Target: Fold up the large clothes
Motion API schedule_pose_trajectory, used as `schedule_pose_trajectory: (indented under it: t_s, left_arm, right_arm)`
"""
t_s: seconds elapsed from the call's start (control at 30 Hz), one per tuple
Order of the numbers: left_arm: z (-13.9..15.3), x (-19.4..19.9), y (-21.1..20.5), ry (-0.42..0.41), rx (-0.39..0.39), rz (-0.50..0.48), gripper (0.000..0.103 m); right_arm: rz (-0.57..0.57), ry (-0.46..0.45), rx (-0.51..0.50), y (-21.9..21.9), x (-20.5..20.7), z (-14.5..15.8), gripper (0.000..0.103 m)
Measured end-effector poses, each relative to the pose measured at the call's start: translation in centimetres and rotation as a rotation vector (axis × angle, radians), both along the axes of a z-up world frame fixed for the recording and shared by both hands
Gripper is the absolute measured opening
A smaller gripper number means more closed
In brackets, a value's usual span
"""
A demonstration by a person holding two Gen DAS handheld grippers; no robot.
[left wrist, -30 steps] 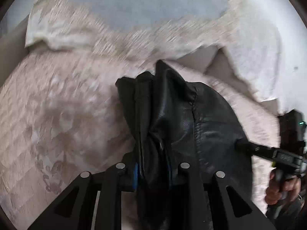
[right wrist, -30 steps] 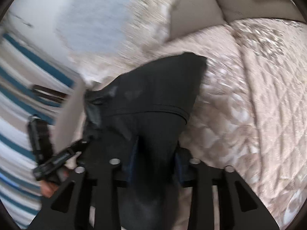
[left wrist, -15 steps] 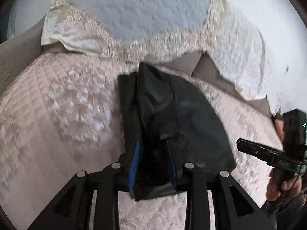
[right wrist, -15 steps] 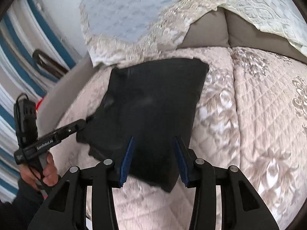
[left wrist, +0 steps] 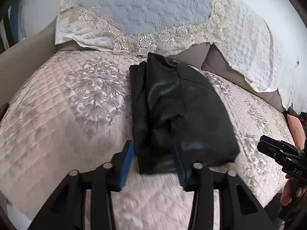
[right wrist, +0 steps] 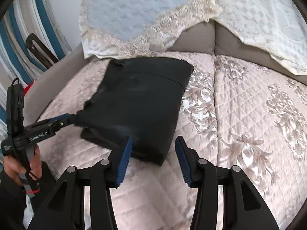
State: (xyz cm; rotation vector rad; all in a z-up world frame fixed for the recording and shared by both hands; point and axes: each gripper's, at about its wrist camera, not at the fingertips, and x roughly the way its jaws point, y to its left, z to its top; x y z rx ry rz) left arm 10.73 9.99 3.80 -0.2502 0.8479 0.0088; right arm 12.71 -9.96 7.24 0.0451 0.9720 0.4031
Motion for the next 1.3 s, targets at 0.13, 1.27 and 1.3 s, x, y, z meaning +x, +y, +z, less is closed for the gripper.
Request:
schedule_pose_trajectory:
  t_s: [0.13,1.27,1.3]
  left_arm:
    - [0.9,-2.7,-1.3,-0.016,0.021,0.000,0.059]
    - [0.0,-5.7,-3.4,0.011,0.105,0.032,0.065]
    - [0.0,-5.7,-3.4,0.012,0.109,0.033,0.065]
  right_arm:
    - [-0.002,-0.032,-0.016,0.6,-2.3,1.0,0.055]
    - [0.017,-0.001,-0.078,2.2,-5.2,-0.7,0.057]
    - [0.017,-0.001,-0.078,2.2,-5.3,-0.7,0.057]
